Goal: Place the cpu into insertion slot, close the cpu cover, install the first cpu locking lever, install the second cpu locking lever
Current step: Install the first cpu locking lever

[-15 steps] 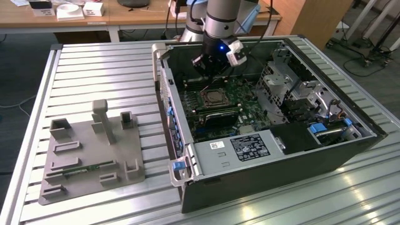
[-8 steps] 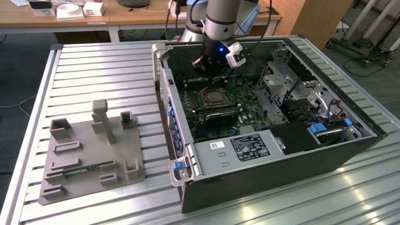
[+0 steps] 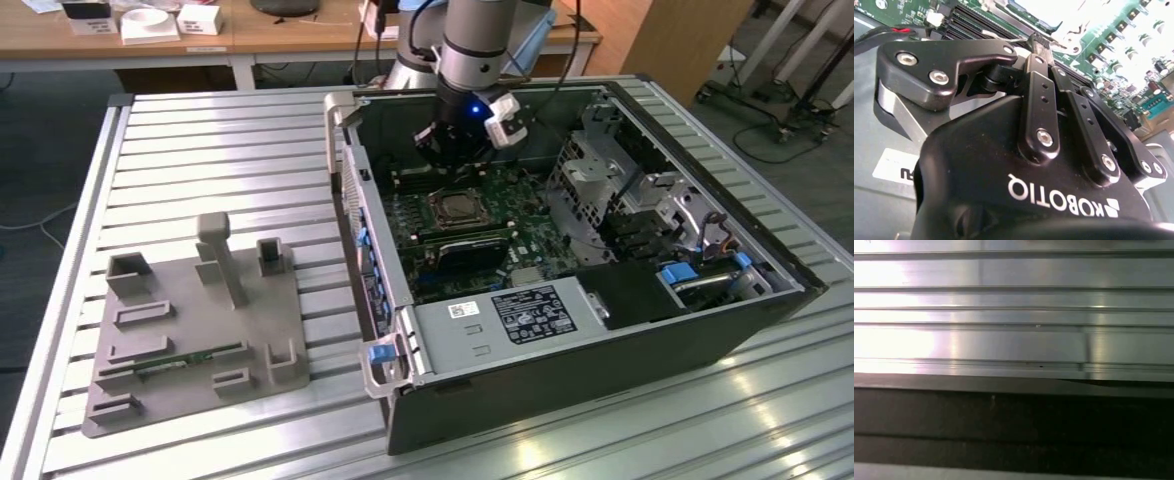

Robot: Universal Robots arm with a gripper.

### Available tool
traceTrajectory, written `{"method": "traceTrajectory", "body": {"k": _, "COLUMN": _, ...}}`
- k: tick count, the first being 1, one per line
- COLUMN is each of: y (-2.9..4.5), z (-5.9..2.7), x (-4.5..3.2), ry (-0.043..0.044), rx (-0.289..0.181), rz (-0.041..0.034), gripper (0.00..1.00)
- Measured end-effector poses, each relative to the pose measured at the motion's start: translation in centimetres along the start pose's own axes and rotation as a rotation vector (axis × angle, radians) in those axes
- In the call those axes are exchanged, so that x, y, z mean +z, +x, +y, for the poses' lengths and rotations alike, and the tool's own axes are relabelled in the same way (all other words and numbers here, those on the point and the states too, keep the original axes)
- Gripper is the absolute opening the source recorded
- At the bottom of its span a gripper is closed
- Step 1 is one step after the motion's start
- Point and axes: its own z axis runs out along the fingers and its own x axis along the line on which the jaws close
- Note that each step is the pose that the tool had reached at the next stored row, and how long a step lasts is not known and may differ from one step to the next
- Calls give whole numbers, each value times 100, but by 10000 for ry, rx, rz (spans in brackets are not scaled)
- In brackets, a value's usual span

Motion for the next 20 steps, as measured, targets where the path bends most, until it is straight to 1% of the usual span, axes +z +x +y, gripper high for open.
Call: {"method": "traceTrajectory", "body": {"k": 20, "y": -210, "z": 16, "x": 119, "ry": 2, "rx": -1, "rz": 1, "gripper": 10}}
